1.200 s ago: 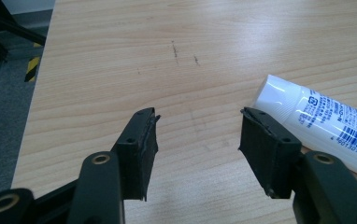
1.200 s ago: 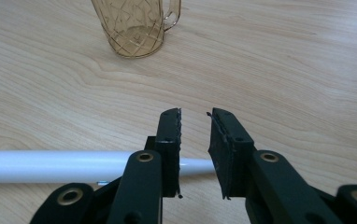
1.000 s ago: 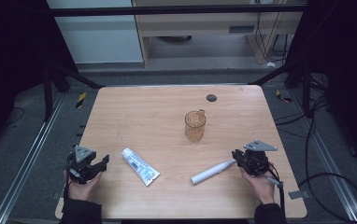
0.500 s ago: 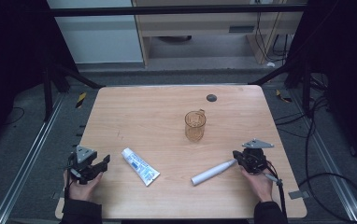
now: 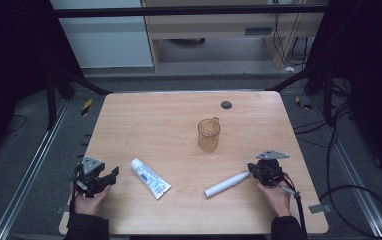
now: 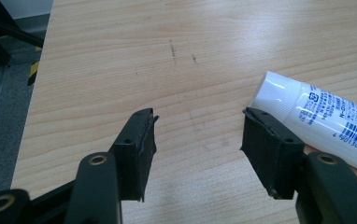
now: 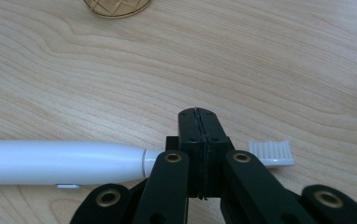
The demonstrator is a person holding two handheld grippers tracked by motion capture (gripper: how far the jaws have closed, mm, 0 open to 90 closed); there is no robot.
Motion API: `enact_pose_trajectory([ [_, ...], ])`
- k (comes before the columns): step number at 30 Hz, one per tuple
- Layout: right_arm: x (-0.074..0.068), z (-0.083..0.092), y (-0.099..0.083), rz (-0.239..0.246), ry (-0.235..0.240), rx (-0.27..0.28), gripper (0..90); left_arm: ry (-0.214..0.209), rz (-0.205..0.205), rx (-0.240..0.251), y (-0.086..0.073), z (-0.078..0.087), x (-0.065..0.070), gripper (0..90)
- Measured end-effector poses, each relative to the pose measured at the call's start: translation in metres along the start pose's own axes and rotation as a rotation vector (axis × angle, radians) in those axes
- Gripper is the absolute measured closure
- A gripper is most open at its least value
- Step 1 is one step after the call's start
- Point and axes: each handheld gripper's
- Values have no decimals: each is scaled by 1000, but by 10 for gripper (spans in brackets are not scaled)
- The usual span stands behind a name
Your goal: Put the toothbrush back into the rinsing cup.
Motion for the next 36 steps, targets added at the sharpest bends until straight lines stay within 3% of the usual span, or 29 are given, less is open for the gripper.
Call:
enact_pose_trajectory([
  [16, -5, 0, -2, 28, 3, -28, 900, -4, 11, -8, 0, 0, -2, 415],
  [36, -5, 6, -6, 16, 5, -51, 900, -11, 35, -10, 0, 0, -4, 379],
])
Point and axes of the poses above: each handheld gripper's, and its own axes: z roughly backward along the jaws, y roughly out of its top, x roughly to its right, and after that the axes turned 9 degrees about y, right-handed
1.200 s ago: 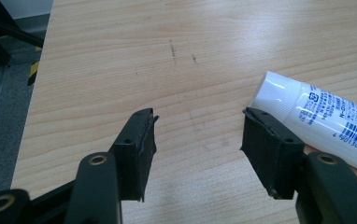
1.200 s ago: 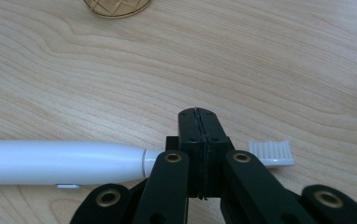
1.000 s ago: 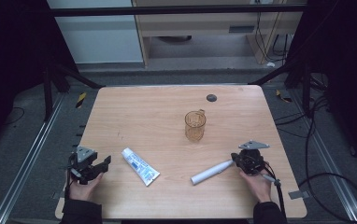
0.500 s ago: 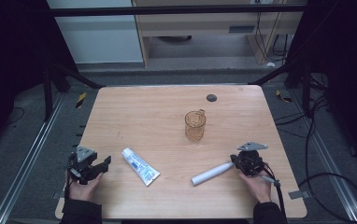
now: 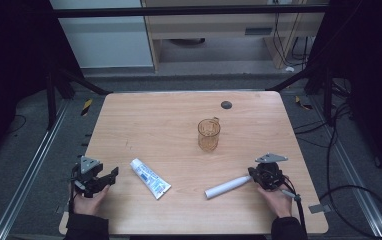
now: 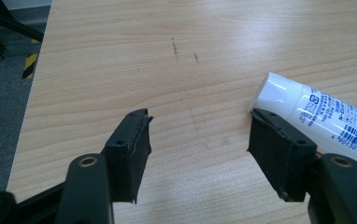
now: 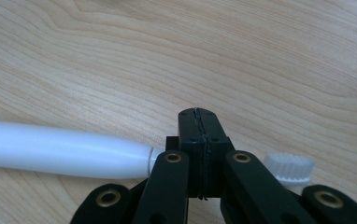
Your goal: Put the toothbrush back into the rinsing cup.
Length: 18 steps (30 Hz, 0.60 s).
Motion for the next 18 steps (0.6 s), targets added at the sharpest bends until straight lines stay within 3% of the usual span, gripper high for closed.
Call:
enact_pose_trajectory([
  [18, -2, 11, -9, 9, 7, -14, 899, -10, 5, -1, 0, 1, -1, 368],
])
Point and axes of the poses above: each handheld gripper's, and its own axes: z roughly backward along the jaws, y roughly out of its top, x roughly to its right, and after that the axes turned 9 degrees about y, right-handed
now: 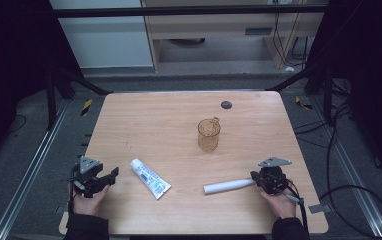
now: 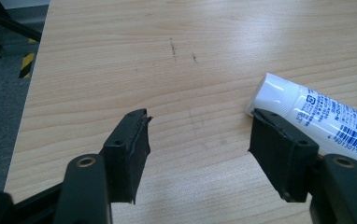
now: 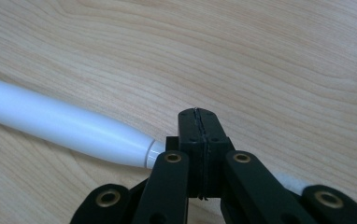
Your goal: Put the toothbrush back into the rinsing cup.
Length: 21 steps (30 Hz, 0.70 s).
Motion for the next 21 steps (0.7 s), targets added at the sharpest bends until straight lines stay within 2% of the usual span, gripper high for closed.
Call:
enact_pose_trajectory([
  [9, -3, 5, -2, 3, 5, 2, 899, -2, -1, -1, 0, 0, 0, 367],
  [14, -5, 11, -2, 1, 7, 30, 900, -2, -1, -2, 0, 1, 0, 367],
  [21, -16, 21, -11, -12, 24, 56, 900, 0, 4, -3, -1, 2, 0, 370],
])
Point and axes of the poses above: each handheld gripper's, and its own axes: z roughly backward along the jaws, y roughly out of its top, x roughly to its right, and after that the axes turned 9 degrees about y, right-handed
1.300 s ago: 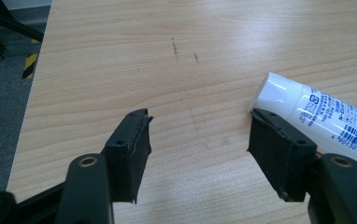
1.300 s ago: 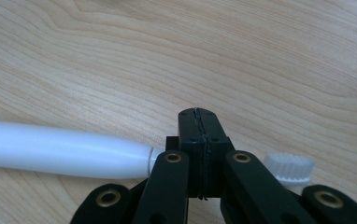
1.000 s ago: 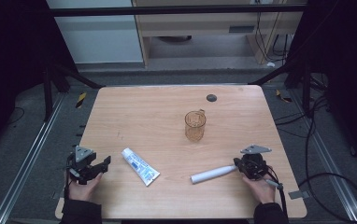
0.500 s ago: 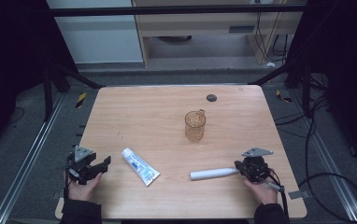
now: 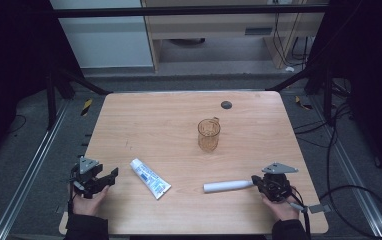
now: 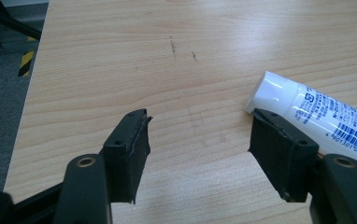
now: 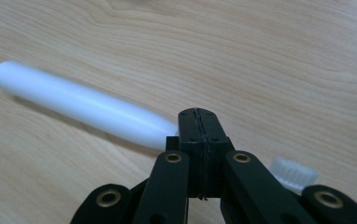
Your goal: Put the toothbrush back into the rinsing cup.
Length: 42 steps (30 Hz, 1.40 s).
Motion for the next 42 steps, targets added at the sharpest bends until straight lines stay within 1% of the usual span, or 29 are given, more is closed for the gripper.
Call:
enact_pose_trajectory([
  [4, -3, 2, -6, -13, 0, -18, 900, -1, 0, -6, 0, -1, 0, 372],
  [5, -2, 1, -6, -12, -8, -24, 900, -1, 0, -6, 0, -1, 1, 373],
  [6, 0, -2, -7, -25, -10, -38, 900, -1, -1, -7, 0, -1, 1, 374],
  [10, 1, -5, -8, -24, -14, -57, 900, -1, -2, -12, 0, -2, 0, 376],
  [16, 5, -8, -9, -33, -19, -75, 900, -2, -3, -14, 0, -2, 0, 377],
  [20, 6, -9, -9, -33, -24, -82, 900, -1, -2, -17, -1, -3, 0, 377],
  [27, 8, -14, -7, -34, -34, -82, 900, 0, -3, -18, -1, -3, 1, 378],
  [31, 9, -17, -4, -36, -32, -81, 900, 1, -4, -18, -1, -3, 1, 379],
  [36, 11, -21, -2, -34, -43, -81, 900, 1, -4, -18, -1, -3, 1, 380],
  [42, 12, -22, -1, -35, -40, -77, 900, 2, -4, -17, -1, -3, 0, 380],
])
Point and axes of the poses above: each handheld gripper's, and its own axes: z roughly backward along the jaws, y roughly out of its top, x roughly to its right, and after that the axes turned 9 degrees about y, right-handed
